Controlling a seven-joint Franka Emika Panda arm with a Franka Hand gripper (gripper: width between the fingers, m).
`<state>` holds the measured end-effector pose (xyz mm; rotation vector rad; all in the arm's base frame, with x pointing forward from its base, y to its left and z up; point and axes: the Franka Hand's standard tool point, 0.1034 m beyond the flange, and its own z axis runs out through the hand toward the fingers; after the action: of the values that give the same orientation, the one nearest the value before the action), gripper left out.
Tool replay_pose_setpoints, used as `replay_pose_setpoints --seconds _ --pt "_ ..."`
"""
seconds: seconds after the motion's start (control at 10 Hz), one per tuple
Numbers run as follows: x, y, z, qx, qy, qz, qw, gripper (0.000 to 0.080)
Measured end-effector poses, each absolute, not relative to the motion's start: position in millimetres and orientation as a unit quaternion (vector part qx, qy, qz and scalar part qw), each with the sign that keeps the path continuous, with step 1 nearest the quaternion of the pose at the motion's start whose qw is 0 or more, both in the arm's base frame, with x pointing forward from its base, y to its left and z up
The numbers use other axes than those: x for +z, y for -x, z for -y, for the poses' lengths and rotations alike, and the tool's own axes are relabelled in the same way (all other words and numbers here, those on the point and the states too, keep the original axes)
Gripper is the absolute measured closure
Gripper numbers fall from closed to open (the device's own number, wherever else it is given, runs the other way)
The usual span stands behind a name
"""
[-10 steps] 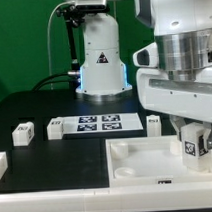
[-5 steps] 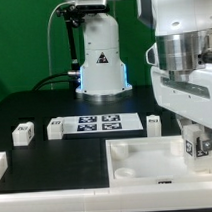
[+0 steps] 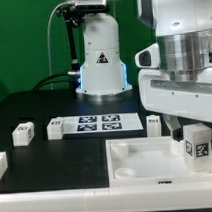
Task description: Assemble one leg
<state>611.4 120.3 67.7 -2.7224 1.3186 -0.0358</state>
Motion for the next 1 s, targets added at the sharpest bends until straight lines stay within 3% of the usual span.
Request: replay_pose_setpoints --seconds 1.0 --pt "69.3 -612.0 -120.4 -0.038 0.998 0.036 0.036 0.0150"
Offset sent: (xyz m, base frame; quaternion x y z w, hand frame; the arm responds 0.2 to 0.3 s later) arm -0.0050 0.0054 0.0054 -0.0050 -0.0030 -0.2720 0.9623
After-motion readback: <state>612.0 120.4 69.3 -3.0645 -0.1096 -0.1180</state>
